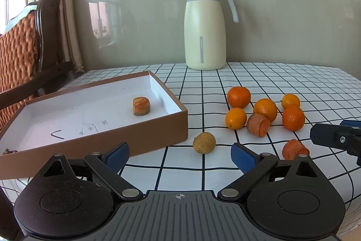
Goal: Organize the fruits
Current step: 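Close the left tool on the small brown fruit while the right tool grasps another carrot chunk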
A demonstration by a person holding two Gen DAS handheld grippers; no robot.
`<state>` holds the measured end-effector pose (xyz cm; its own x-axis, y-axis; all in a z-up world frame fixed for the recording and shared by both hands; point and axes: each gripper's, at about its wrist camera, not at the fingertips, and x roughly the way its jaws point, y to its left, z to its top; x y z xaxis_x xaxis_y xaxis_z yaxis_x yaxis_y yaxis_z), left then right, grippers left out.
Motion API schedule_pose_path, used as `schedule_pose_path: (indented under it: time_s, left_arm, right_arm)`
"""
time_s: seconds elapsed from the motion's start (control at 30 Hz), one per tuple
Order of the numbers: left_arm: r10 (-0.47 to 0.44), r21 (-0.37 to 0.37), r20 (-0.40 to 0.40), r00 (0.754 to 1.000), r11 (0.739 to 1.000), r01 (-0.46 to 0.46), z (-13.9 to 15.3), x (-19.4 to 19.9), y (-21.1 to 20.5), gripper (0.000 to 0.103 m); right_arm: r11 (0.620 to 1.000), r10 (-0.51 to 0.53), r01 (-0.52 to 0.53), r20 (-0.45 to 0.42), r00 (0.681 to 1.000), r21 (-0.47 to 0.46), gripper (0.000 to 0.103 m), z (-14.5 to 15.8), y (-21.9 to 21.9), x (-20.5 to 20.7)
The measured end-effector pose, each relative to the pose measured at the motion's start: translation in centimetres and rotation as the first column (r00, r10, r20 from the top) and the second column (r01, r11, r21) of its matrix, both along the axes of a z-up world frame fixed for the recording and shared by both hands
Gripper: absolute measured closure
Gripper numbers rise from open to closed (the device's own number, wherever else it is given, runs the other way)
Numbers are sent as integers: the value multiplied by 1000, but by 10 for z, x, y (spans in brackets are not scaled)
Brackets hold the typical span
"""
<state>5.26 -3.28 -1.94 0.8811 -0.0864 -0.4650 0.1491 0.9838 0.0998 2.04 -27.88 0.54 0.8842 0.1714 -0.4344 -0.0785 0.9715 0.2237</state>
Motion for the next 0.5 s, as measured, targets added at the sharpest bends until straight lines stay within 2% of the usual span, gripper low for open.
schedule_pose_path:
  time_s: [0.13, 0.37, 0.43, 0.5]
  left_arm:
    - [-9, -3, -12, 1000, 1000, 9, -2, 2, -2, 15]
    - [-16, -4, -13, 1000, 1000, 16, -4, 3, -6, 16]
    - [-16, -7, -14, 1000, 1000, 16, -4, 4, -6, 16]
    - [-19, -13, -14, 1000, 1000, 19, -4, 5, -7, 17]
  right_arm:
    - [1000, -1, 1, 1, 1000, -4, 24, 0, 2, 0]
    - [1000, 18, -18, -3, 1000, -18, 30, -1, 9, 0]
    - [999, 29, -29, -6, 1000, -20, 36, -1, 11, 1]
    - [999, 40, -40, -14, 999, -25, 51, -2, 14, 3]
